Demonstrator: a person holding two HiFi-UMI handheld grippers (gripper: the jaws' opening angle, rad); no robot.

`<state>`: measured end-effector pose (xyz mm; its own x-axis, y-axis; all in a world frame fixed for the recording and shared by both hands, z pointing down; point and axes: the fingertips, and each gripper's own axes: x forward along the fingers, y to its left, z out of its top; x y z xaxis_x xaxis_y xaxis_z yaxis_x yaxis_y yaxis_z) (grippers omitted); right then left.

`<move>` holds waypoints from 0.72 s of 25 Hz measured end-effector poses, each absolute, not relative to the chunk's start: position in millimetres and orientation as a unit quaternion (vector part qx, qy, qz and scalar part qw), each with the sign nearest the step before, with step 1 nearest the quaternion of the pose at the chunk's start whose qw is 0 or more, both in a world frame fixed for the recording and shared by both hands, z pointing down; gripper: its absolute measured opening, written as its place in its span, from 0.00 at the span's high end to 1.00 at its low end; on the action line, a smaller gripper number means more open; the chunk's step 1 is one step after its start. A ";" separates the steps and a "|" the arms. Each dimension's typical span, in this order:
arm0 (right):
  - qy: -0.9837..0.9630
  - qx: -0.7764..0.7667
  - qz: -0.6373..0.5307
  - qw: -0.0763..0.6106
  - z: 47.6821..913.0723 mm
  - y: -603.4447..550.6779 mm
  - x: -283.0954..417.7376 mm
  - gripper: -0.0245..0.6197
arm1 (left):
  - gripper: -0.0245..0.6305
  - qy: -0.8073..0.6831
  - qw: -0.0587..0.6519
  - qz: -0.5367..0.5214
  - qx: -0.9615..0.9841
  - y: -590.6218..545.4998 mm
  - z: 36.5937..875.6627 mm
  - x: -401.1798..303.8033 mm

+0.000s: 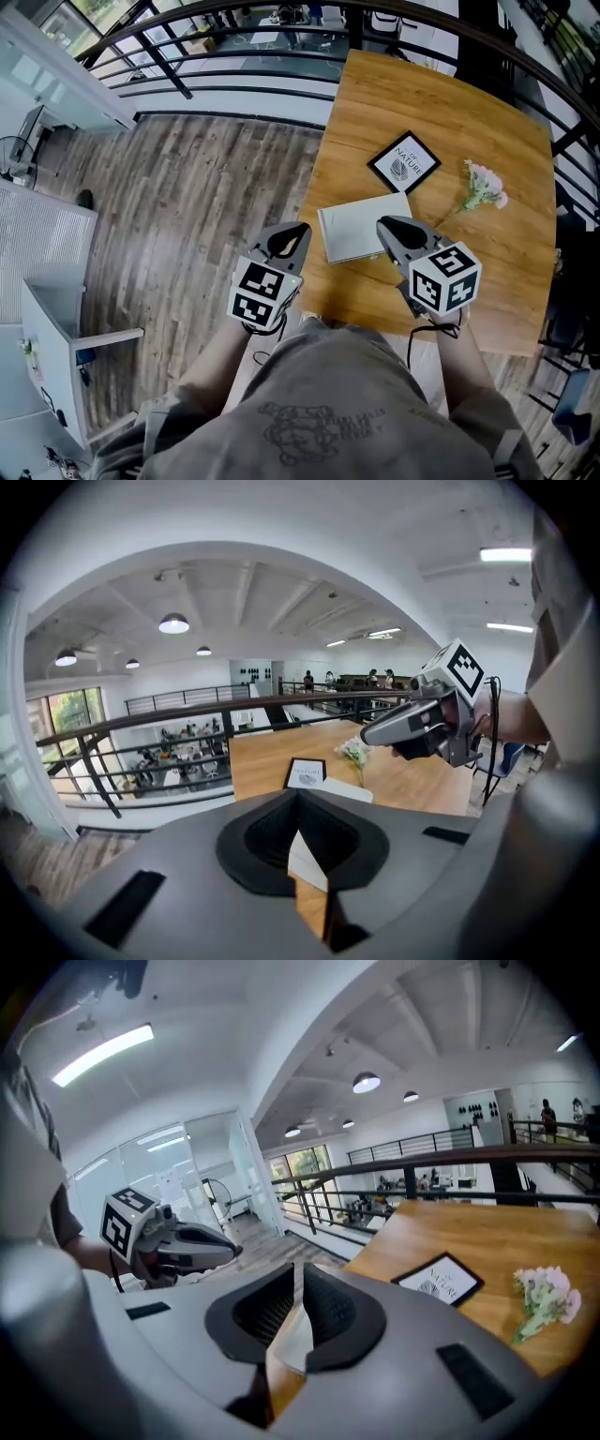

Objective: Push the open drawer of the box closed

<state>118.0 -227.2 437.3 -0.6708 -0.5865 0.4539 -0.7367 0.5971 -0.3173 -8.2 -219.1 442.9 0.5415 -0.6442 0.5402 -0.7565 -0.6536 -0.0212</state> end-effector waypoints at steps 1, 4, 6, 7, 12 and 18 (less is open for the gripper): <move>-0.884 0.382 0.229 0.141 421.1 -228.9 119.7 0.88 | 0.94 -0.405 0.085 0.256 0.873 -222.5 428.3 -6.9; -0.890 0.402 0.179 0.120 378.6 -233.6 127.5 0.89 | 0.94 -0.414 0.023 0.238 0.878 -229.7 385.8 -1.0; -0.892 0.414 0.148 0.105 353.0 -235.8 132.7 0.89 | 0.94 -0.416 -0.003 0.217 0.883 -232.4 359.9 3.8; -0.894 0.418 0.134 0.093 340.0 -235.9 134.8 0.89 | 0.94 -0.416 -0.009 0.202 0.887 -233.0 347.3 5.9; -0.895 0.437 0.089 0.012 273.6 -227.8 147.7 0.89 | 0.94 -0.420 -0.013 0.113 0.900 -233.5 287.1 6.6; -0.887 0.456 0.047 -0.061 206.6 -205.0 168.5 0.90 | 0.94 -0.426 -0.088 0.099 0.895 -225.2 245.3 11.3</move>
